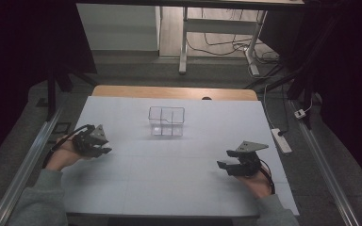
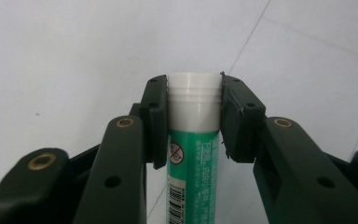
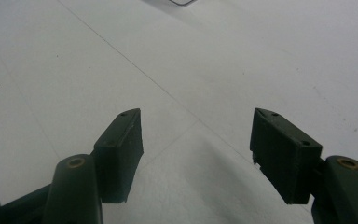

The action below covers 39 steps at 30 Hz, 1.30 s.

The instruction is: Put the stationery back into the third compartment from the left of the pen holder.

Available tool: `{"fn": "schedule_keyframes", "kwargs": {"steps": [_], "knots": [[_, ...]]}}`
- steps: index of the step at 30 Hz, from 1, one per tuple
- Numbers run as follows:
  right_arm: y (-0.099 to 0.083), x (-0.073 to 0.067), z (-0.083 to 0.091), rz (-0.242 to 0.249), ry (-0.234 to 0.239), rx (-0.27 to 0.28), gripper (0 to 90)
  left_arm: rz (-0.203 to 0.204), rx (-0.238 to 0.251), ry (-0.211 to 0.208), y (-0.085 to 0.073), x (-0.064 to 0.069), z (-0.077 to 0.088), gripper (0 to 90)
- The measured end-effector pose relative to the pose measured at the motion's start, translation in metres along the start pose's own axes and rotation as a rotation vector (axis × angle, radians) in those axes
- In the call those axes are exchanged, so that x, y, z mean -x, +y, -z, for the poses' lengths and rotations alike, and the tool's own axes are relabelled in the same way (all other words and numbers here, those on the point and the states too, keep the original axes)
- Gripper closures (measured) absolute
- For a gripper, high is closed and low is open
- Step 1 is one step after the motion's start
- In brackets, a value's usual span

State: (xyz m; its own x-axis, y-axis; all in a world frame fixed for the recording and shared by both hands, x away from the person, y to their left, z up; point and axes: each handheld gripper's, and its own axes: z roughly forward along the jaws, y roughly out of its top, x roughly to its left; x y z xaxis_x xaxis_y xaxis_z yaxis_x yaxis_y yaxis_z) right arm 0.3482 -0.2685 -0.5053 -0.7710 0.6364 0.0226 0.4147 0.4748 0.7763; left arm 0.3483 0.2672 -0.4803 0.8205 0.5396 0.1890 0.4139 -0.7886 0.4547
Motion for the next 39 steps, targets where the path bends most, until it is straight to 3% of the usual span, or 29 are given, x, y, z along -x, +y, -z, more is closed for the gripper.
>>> {"fn": "schedule_keyframes", "kwargs": {"steps": [2, 14, 22, 32, 39], "knots": [[0.000, 0.000, 0.000, 0.000, -0.001, -0.001, 34.3, 0.001, 0.020, 0.011, 0.002, 0.001, 0.004, 64.6], [0.000, 0.000, 0.000, 0.002, -0.006, -0.004, 34.4, 0.114, 0.165, 0.023, 0.002, -0.003, 0.019, 64.6], [0.000, 0.000, 0.000, 0.003, -0.009, -0.007, 34.4, 0.150, 0.252, 0.028, 0.004, -0.002, 0.027, 64.6], [0.000, 0.000, 0.000, -0.003, -0.007, -0.004, 33.8, 0.184, 0.319, 0.023, 0.008, -0.001, 0.030, 64.6], [0.000, 0.001, 0.000, -0.010, -0.006, 0.001, 33.4, 0.197, 0.393, -0.012, 0.020, 0.004, 0.032, 64.6]]}}
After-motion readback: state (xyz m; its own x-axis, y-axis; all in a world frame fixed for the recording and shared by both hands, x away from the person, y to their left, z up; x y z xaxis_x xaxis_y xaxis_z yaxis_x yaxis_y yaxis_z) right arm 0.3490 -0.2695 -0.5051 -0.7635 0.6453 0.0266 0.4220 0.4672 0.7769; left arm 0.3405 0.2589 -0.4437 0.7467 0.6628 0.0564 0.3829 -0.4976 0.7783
